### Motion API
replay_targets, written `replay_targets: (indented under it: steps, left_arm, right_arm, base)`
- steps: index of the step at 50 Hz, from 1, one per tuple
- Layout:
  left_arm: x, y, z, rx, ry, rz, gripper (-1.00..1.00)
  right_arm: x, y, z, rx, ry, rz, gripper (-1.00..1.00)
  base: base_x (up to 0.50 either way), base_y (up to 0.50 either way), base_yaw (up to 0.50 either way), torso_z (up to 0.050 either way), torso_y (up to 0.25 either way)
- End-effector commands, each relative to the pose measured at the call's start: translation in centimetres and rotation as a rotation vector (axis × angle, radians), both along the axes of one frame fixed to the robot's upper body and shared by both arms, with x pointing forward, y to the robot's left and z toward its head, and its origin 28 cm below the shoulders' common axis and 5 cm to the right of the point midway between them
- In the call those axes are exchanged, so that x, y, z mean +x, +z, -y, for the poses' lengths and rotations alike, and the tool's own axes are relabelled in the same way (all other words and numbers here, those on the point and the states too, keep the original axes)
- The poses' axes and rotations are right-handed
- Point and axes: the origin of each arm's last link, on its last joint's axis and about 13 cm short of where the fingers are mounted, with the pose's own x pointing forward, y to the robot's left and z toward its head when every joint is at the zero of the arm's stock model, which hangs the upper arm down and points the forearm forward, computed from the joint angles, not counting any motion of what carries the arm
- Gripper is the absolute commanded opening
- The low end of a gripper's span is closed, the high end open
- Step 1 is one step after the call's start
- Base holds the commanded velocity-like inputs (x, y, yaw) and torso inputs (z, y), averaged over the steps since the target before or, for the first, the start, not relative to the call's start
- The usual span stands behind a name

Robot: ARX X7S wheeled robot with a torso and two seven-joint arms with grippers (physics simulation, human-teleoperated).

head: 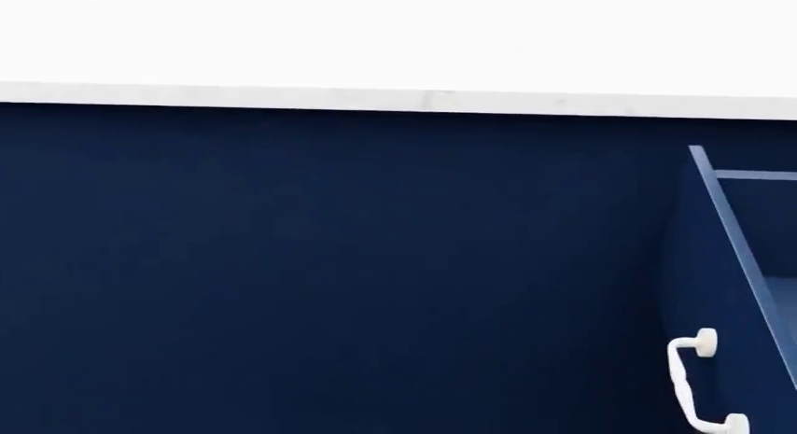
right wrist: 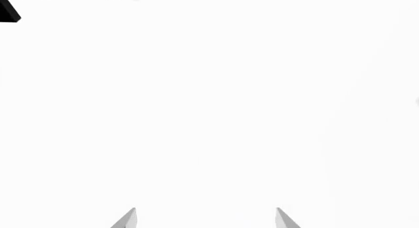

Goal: Close the left drawer.

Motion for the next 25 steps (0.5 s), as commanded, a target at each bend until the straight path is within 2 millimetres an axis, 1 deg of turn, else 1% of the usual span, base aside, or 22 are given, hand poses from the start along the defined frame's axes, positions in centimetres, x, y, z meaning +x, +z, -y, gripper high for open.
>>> replay_targets:
  steps: [1, 8, 14, 25]
  left_arm:
    - [-0.04, 0.01, -0.03, -0.001, 0.000, 0.000, 1.00]
    - [-0.05, 0.03, -0.04, -0.001, -0.001, -0.001, 1.00]
    - [-0.06, 0.02, -0.04, -0.001, -0.001, 0.000, 1.00]
    - [-0.05, 0.00, -0.03, 0.000, -0.001, 0.000, 1.00]
  right_arm:
    - [0.01, 0.02, -0.01, -0.003, 0.003, 0.003, 1.00]
    - [-0.01, -0.04, -0.01, -0.004, 0.000, -0.006, 1.00]
    - [-0.01, -0.04, 0.00, -0.001, 0.001, -0.007, 1.00]
    - [0.00, -0.01, 0.02, -0.002, 0.003, -0.002, 1.00]
  base:
    - [0.00, 0.00, 0.00, 0.000, 0.000]
    - [0.06, 0.00, 0.00, 0.000, 0.000]
    - [0.38, 0.01, 0.00, 0.000, 0.000]
    - [0.49, 0.01, 0.00, 0.000, 0.000]
